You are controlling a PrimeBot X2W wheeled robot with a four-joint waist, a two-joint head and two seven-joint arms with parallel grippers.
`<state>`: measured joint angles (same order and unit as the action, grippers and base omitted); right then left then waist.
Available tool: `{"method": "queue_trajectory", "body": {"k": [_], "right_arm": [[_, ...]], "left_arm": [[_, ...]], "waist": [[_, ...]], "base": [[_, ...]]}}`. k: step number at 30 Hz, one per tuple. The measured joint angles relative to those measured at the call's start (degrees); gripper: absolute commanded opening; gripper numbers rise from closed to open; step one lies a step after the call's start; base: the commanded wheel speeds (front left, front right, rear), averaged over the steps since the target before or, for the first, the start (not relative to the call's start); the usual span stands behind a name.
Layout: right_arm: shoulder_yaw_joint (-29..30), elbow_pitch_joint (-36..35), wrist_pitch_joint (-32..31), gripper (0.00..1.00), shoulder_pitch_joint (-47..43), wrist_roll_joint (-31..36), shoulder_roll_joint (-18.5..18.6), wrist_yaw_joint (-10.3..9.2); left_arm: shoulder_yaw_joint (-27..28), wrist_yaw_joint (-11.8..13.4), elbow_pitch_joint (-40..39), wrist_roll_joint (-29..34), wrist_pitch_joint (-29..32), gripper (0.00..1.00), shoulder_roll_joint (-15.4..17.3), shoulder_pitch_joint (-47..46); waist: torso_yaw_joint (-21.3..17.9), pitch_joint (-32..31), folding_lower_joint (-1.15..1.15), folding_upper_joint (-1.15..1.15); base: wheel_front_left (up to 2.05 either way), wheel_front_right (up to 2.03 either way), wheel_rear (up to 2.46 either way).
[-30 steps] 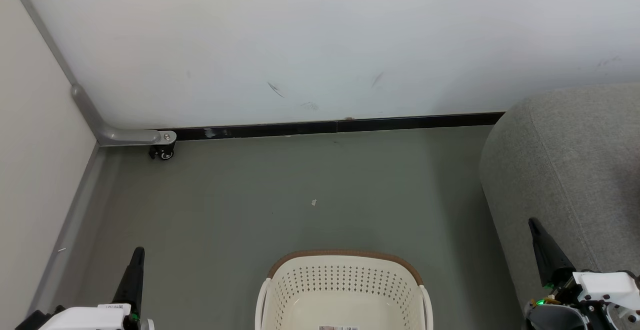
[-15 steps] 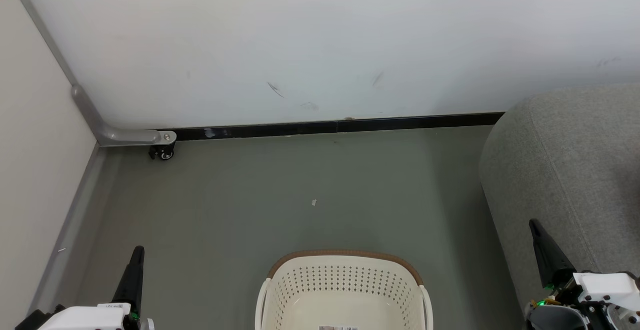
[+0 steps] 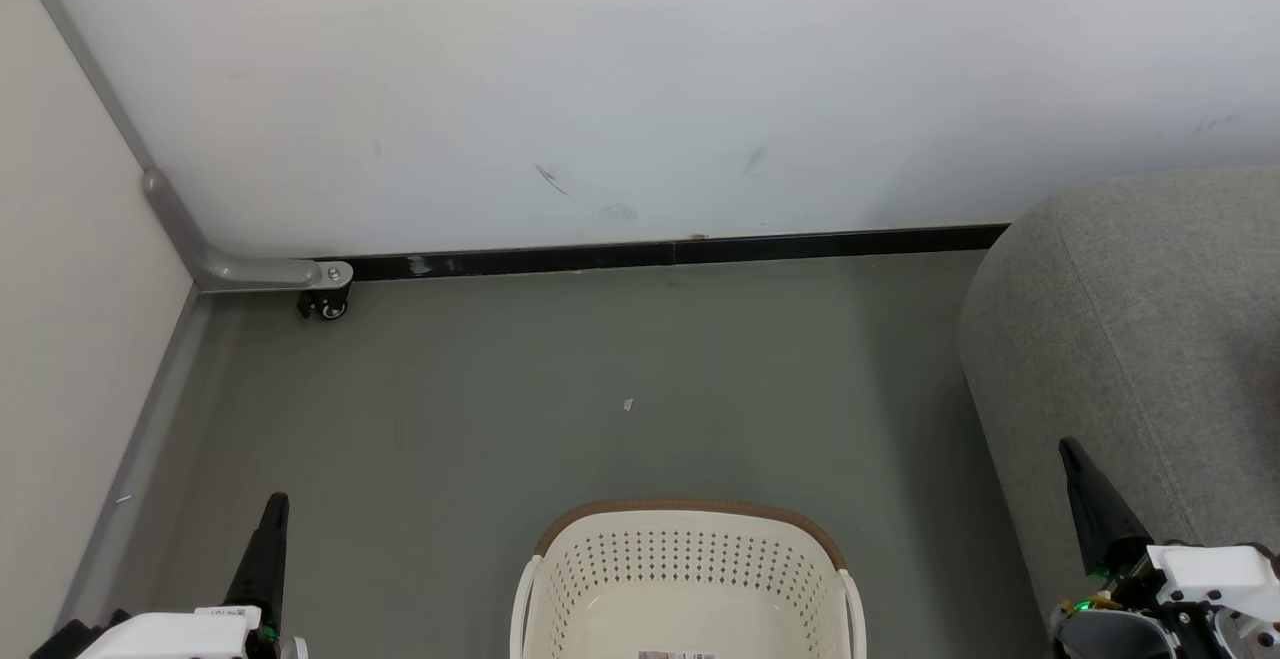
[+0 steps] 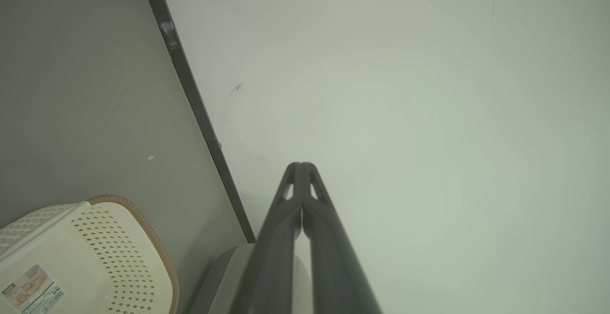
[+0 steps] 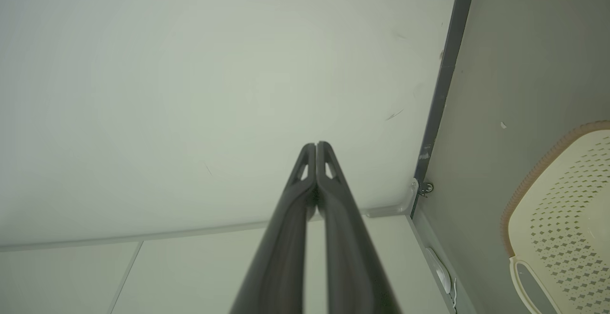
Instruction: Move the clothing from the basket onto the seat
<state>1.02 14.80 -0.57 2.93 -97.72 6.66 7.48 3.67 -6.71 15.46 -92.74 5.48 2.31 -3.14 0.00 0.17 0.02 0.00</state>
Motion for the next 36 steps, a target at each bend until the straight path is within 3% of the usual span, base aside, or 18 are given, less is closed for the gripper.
{"method": "queue_trajectory", "body": {"k": [36], "right_arm": [[0.25,0.10,-0.04,0.00,0.01,0.07,-0.13,0.00]], "left_arm": [[0.13,-0.08,0.34,0.00,0.01,0.00,0.00,-0.04]], "waist": [[0.00,-0.01,-0.01,0.00]], "base": [[0.00,0.00,0.00]]}}
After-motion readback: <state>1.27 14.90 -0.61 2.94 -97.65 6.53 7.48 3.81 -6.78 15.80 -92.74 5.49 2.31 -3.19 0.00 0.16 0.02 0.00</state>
